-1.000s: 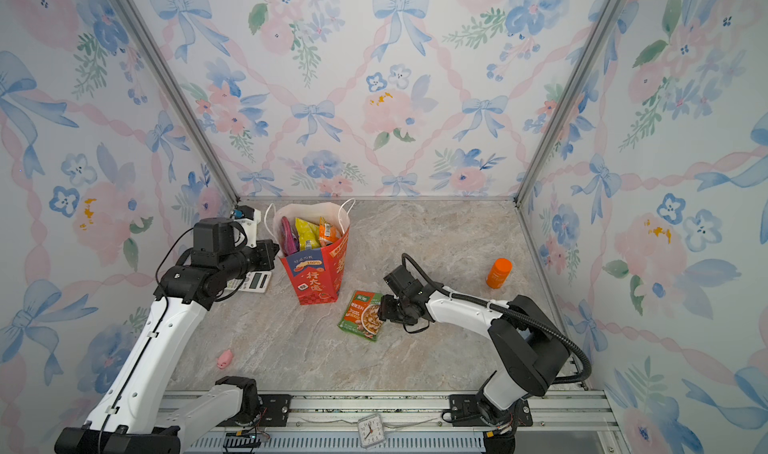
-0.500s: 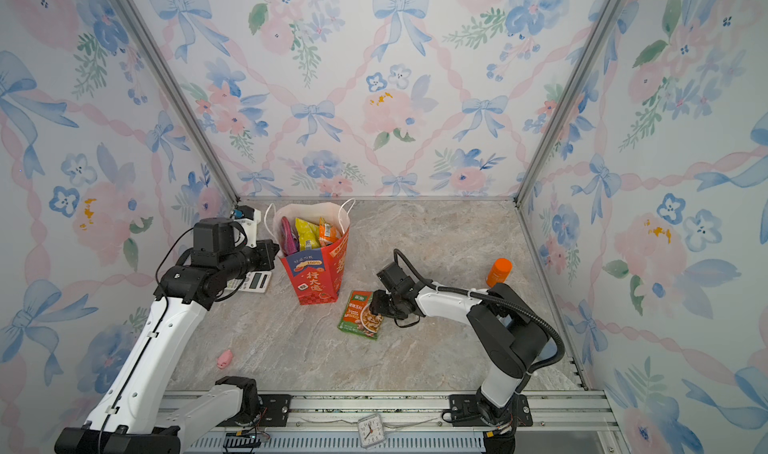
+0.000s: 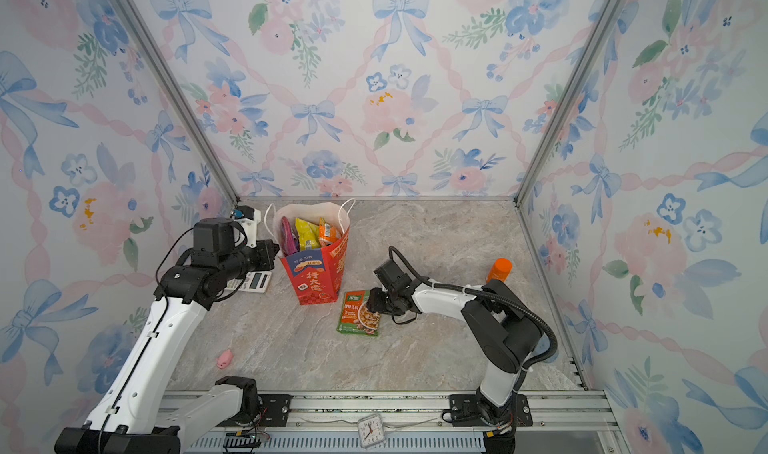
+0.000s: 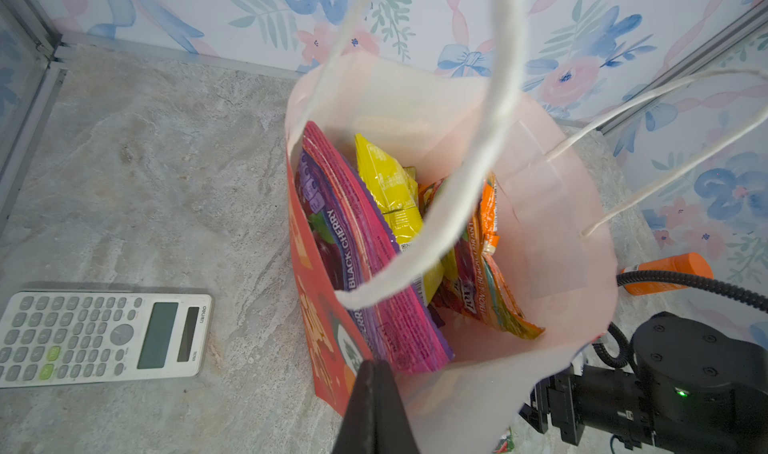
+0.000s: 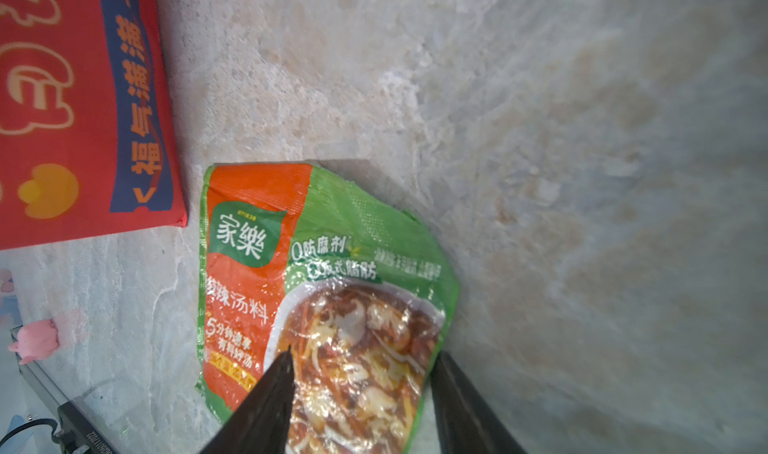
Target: Place the snacks into the paper bag
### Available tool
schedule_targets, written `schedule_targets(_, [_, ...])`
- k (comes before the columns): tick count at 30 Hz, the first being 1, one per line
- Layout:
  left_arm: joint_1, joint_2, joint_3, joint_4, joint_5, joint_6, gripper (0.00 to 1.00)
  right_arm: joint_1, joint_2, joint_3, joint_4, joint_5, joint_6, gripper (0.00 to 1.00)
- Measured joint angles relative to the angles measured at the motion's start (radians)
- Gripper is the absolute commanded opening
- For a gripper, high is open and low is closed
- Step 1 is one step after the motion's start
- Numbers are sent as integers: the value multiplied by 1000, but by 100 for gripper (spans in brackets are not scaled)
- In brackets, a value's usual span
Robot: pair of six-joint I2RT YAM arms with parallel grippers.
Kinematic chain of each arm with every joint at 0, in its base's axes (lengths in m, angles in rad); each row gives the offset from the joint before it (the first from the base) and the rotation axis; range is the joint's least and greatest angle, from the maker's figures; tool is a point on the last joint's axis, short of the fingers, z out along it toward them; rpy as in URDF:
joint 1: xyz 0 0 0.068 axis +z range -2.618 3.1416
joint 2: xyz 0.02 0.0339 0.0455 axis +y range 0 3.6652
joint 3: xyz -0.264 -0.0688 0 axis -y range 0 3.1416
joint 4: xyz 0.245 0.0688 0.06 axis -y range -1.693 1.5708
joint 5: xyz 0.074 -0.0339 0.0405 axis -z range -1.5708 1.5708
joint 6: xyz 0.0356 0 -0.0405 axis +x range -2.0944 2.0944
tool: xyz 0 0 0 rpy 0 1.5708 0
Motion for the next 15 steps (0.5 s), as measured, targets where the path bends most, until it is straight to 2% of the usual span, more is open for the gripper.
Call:
schedule_targets(5, [0, 0, 0, 0, 0, 0, 0, 4, 6, 6, -13, 13, -2, 44])
schedule_targets(10, [0, 0, 0, 0, 0, 0, 0, 9, 44, 45, -27, 35, -10, 31])
schedule_targets(15, [0, 0, 0, 0, 0, 0, 0, 8, 85, 85, -28, 53, -13, 9])
